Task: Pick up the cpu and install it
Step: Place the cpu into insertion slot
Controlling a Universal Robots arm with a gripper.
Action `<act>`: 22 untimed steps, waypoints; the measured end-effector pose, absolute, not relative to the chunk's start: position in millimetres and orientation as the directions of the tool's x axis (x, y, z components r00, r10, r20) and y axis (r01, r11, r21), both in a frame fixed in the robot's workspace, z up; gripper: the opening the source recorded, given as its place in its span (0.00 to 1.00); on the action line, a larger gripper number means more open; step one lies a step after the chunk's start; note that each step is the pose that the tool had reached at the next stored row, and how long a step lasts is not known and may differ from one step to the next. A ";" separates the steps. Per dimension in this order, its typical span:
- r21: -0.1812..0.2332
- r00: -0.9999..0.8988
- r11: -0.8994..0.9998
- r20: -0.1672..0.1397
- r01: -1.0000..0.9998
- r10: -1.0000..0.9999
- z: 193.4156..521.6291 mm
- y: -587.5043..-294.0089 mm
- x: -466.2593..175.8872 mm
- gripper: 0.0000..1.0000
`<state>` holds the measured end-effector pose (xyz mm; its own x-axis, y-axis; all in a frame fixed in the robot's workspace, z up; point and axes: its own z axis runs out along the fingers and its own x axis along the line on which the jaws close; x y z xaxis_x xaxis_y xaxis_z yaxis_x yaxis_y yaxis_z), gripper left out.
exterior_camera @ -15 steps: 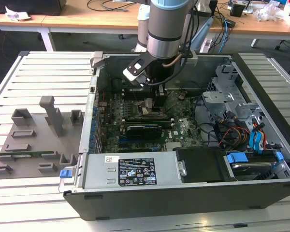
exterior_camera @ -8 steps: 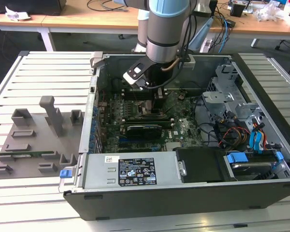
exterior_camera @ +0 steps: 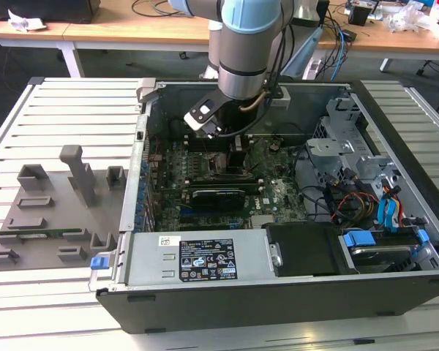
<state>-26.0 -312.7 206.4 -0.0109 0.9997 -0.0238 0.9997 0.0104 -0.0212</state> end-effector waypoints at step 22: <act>-0.021 -0.010 0.010 -0.024 1.000 1.000 197.1 -310.7 -27.0 0.62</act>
<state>-27.0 -310.7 197.1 -0.0104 0.9997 -0.0238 0.9997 0.0099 -0.0213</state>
